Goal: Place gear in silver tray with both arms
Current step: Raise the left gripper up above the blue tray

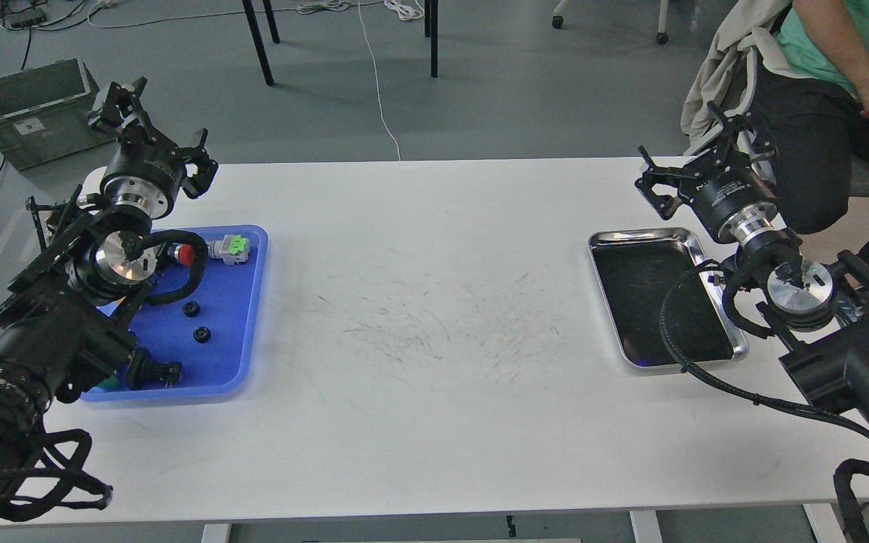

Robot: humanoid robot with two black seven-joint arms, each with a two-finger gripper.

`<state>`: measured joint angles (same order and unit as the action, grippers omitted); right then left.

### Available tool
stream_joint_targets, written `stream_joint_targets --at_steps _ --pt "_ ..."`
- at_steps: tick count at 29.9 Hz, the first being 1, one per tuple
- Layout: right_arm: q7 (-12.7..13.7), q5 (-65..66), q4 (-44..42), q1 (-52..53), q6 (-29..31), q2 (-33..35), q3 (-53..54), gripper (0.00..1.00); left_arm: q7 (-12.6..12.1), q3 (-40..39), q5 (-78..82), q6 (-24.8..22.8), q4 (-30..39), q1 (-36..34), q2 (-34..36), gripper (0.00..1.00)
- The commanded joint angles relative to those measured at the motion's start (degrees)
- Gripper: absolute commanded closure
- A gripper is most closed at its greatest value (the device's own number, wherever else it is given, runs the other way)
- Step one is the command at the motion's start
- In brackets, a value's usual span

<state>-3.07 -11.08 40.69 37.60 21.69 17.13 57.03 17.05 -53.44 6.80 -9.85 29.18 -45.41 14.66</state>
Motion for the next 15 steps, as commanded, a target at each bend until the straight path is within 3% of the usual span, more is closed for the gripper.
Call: stream_joint_targets --at_steps 1,5,15 --pt "0.0 0.0 0.0 -0.07 0.01 0.0 0.01 0.01 0.17 -0.09 -0.04 0.0 0.0 -0.03 0.1 0.02" --pt "0.0 0.0 0.09 -0.07 0.01 0.09 -0.08 0.01 1.84 0.0 0.4 0.0 0.0 -0.38 0.1 0.02" --pt "0.0 -0.09 0.35 -0.25 0.1 0.53 0.01 0.01 1.76 -0.09 -0.13 -0.17 -0.79 -0.56 0.72 0.02"
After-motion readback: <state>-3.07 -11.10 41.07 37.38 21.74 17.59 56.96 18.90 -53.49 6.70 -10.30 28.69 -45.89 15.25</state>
